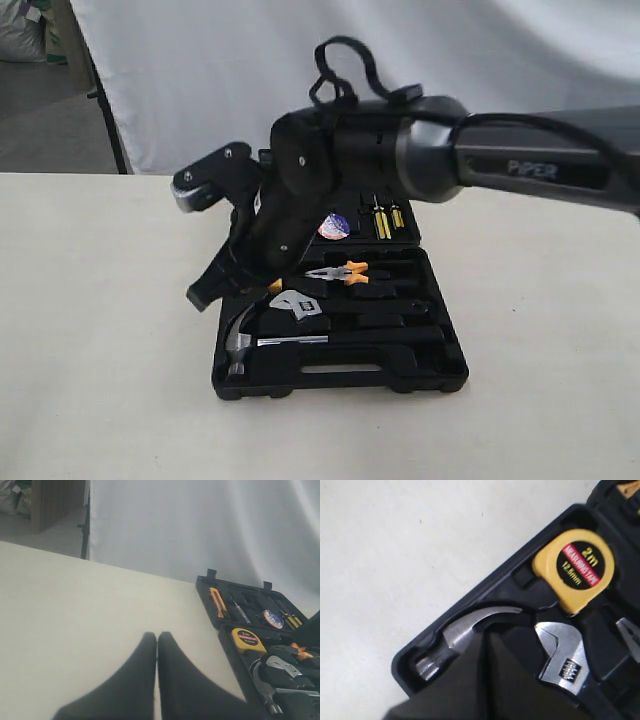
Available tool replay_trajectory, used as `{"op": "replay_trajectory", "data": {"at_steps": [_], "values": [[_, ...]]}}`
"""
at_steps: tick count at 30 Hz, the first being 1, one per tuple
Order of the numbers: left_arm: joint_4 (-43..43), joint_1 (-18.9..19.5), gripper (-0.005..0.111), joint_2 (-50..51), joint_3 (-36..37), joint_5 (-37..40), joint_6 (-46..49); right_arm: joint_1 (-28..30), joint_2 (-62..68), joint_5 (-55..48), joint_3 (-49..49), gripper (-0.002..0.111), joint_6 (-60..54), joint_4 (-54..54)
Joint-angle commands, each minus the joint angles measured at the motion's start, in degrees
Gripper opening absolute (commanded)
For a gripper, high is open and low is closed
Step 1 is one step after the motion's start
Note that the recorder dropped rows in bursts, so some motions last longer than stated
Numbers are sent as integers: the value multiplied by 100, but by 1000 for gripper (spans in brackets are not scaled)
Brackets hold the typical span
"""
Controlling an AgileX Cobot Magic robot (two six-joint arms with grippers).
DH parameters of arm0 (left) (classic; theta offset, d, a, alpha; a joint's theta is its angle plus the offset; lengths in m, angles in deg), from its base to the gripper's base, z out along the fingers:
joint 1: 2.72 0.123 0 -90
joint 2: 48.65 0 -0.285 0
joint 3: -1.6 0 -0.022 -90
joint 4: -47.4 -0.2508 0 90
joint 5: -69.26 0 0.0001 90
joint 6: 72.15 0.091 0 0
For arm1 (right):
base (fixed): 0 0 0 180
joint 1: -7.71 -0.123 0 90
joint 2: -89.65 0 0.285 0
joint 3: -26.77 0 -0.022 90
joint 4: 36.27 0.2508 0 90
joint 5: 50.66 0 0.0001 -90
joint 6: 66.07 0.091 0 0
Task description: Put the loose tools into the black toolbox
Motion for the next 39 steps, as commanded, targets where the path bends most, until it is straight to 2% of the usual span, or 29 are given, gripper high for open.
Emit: {"op": "replay_trajectory", "data": {"at_steps": [1,14,19,27,35,39], "values": [[-25,145,1,-18,-15,-41,-27,6,-634,-6,29,0,227,-31],[-25,145,1,-18,-15,-41,-27,6,-2292,1284,2044,0,239,331],[-25,145,1,-18,-15,-41,-27,6,-2870,2153,2996,0,319,386],[-25,145,1,-18,-15,-41,-27,6,-3724,2759,4166,0,332,1030],[-25,145,1,-18,-15,-41,-27,6,-4702,3887,5406,0,388,1363],[-25,145,1,-18,-15,-41,-27,6,-5295,3947,5892,0,412,1363]]}}
